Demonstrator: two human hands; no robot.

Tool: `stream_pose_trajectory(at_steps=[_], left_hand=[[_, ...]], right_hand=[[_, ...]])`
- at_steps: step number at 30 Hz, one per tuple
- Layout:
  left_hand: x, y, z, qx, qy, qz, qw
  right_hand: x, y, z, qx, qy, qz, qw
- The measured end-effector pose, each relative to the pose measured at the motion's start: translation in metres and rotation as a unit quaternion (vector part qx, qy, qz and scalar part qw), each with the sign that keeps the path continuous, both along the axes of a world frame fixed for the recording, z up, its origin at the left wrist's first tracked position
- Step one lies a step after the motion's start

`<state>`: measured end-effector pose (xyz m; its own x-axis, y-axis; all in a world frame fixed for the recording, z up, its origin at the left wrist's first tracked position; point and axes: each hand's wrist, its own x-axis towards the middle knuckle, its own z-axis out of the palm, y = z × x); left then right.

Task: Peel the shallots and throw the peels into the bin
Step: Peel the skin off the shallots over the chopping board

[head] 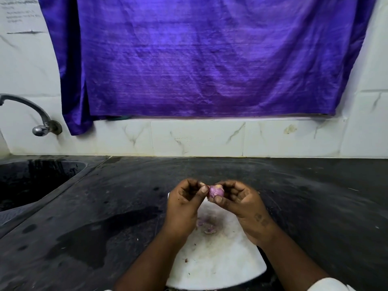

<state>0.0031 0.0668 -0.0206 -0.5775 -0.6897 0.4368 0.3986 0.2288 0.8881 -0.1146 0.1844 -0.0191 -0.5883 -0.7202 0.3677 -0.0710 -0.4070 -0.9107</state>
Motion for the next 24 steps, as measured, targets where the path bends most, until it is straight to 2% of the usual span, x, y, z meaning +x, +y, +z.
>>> stream_pose_trajectory(at_steps=[7, 12, 20, 24], left_hand=[[-0.0007, -0.0006, 0.0007, 0.044, 0.036, -0.029, 0.998], [-0.0013, -0.0039, -0.0006, 0.076, 0.039, -0.045, 0.995], [-0.0026, -0.0025, -0.0025, 0.049, -0.016, -0.014, 0.999], [-0.0007, -0.0043, -0.0041, 0.076, 0.0, -0.029, 0.997]], right_hand=[[0.0006, -0.0011, 0.0001, 0.008, -0.019, 0.025, 0.999], [0.0011, -0.0017, 0.0001, -0.005, -0.07, 0.049, 0.996], [-0.001, 0.0007, 0.0032, -0.015, -0.056, 0.025, 0.998], [-0.0016, 0.0008, 0.002, -0.005, -0.049, 0.028, 0.998]])
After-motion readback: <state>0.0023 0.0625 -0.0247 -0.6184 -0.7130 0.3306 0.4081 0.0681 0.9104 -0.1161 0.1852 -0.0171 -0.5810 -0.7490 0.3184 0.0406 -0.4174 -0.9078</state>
